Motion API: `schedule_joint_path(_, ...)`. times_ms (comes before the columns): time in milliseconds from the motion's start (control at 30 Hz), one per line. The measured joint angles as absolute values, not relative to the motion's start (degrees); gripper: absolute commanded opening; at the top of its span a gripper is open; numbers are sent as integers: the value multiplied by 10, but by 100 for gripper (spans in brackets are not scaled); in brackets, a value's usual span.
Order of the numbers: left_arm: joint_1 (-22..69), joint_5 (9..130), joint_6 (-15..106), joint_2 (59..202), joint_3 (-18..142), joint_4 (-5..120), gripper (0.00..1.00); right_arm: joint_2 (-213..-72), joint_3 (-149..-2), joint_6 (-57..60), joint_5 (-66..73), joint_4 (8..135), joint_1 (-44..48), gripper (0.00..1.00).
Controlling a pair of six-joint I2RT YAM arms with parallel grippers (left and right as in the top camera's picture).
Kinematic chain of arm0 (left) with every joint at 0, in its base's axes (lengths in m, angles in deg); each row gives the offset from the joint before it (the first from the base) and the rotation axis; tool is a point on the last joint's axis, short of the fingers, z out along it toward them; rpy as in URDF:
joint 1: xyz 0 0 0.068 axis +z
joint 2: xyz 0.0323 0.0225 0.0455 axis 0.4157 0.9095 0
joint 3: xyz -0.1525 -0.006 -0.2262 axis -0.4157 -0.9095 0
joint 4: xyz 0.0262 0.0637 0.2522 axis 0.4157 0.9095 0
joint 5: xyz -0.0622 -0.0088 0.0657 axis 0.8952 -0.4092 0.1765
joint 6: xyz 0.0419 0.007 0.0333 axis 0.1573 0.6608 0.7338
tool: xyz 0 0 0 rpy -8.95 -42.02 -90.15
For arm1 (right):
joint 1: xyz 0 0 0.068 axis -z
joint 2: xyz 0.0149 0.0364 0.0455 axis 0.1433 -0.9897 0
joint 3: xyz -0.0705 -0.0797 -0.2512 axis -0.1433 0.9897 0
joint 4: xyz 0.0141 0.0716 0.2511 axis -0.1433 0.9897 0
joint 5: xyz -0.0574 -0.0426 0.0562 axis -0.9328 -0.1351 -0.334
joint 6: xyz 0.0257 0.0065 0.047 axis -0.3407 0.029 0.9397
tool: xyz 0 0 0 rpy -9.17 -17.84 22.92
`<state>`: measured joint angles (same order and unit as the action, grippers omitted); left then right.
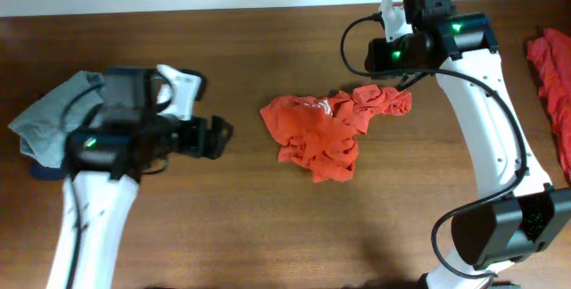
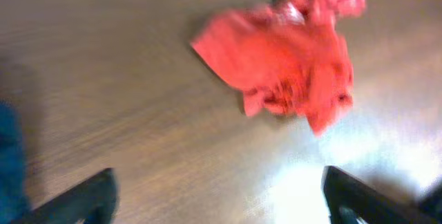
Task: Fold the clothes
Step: 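Drag the orange shirt with the right gripper toward table center, then grasp the left end of the orange shirt with the left gripper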
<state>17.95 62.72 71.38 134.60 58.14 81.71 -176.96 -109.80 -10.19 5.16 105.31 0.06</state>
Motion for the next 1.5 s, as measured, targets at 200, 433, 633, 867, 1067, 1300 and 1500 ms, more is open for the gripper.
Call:
schedule_joint_path(200,112,610,745,1438,581,811,75,-1770,-1098,-103,45,1105,0,62)
schedule_joint_path(433,86,591,755,1520,581,793,70,-1778,-1052,-68,15,1091,10,64)
schedule_joint_path(633,86,589,756,1525,581,793,70,-1863,-988,-9,30,1001,52,78)
schedule_joint_path(867,86,589,756,1525,581,798,70,-1962,-979,76,60,901,59,6)
schedule_joint_path(1067,86,588,756,1525,581,808,70,-1964,-980,82,54,911,62,4)
schedule_joint_path(1300,86,588,756,1525,581,806,71,-1827,-992,78,-105,1019,126,7)
schedule_joint_path(1500,86,587,756,1525,581,800,72,-1703,-1021,78,-199,1066,236,11)
